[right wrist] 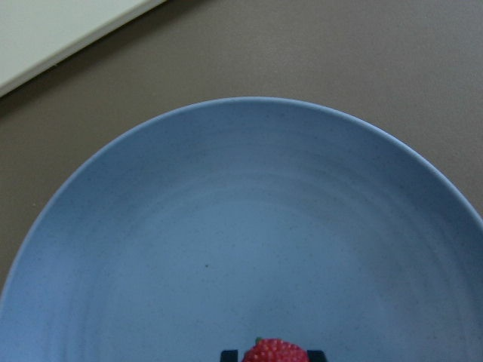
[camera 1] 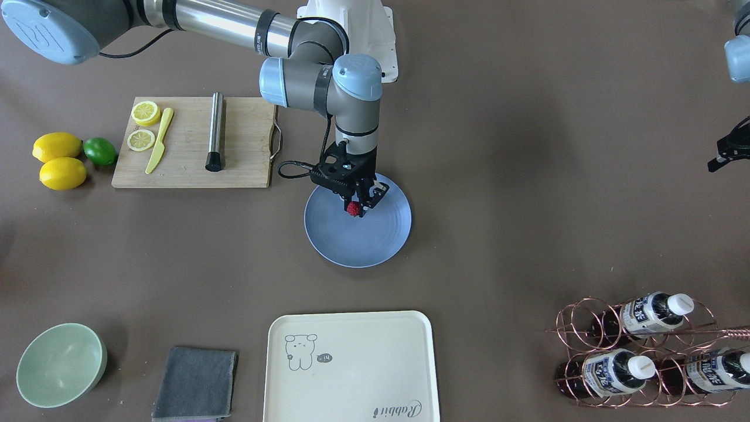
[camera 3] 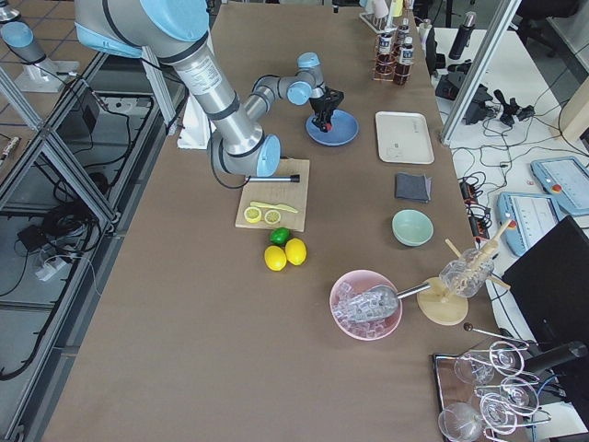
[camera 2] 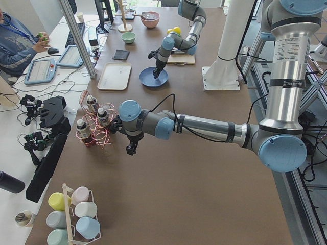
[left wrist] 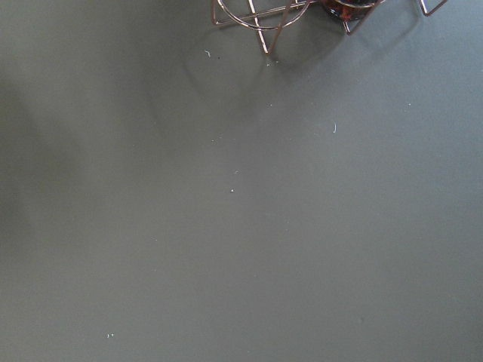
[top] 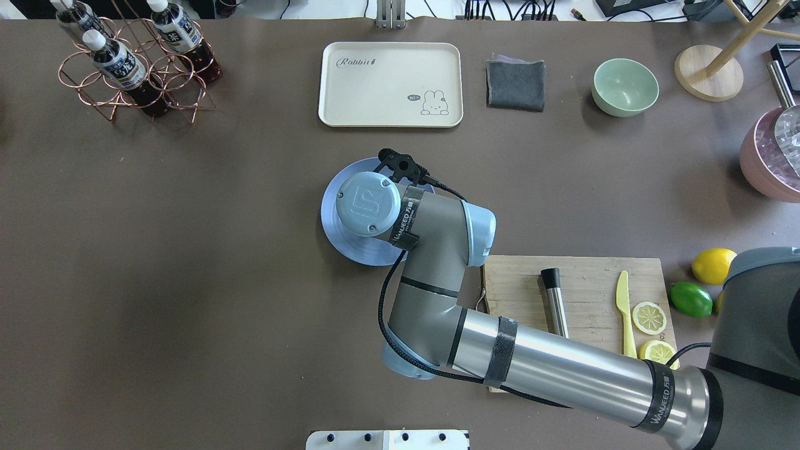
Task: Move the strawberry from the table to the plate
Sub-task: 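Carry the strawberry with the right gripper over the blue plate, then lower the strawberry onto the plate and open the right gripper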
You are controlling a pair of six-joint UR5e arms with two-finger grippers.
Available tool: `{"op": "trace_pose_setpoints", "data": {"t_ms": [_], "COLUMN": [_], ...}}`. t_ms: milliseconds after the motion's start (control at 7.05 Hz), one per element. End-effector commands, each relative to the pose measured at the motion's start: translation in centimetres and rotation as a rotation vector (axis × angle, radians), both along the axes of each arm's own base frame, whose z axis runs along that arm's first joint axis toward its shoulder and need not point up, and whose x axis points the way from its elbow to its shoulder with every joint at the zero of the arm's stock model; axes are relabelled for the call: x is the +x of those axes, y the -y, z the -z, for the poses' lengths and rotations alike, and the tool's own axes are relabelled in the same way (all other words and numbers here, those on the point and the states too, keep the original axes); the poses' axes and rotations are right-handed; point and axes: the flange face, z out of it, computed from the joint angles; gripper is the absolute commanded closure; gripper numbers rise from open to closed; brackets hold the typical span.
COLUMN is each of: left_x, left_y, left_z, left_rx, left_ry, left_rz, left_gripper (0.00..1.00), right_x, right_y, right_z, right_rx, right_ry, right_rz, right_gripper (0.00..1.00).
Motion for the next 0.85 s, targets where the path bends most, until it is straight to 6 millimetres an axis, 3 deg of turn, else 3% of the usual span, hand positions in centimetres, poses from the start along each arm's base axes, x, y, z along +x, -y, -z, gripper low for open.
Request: {"op": "trace_pose_setpoints", "data": {"t_ms": [0, 284, 568, 709], "left_x": [0.0, -0.1, -0.1, -0.9], "left_y": [0.0, -0.1, -0.2, -0.3], "left_z": [-0.4, -1.5, -2.2, -3.2], "left_rx": [-0.009, -0.039, -0.099, -0.158], "left_ry": [0.003, 0.019, 0.030, 0.077], "left_rz": [0.000, 0.003, 0.003, 0.020], "left_gripper": [0.02, 0.02, 0.02, 0.02], "right_x": [0.0, 0.9, 4.0, 6.4], "right_y": [0.1, 0.6, 2.8, 4.5], "right_z": [-0.2, 0.6, 1.2, -0.2], "right_rx": [0.049, 0.078, 0.096, 0.086], "right_ry": [-0.028, -0.021, -0.003, -0.003], "right_rz": [0.024, 0.038, 0.064, 0.084], "right_gripper": [0.01, 0.00, 0.00, 0.00]}}
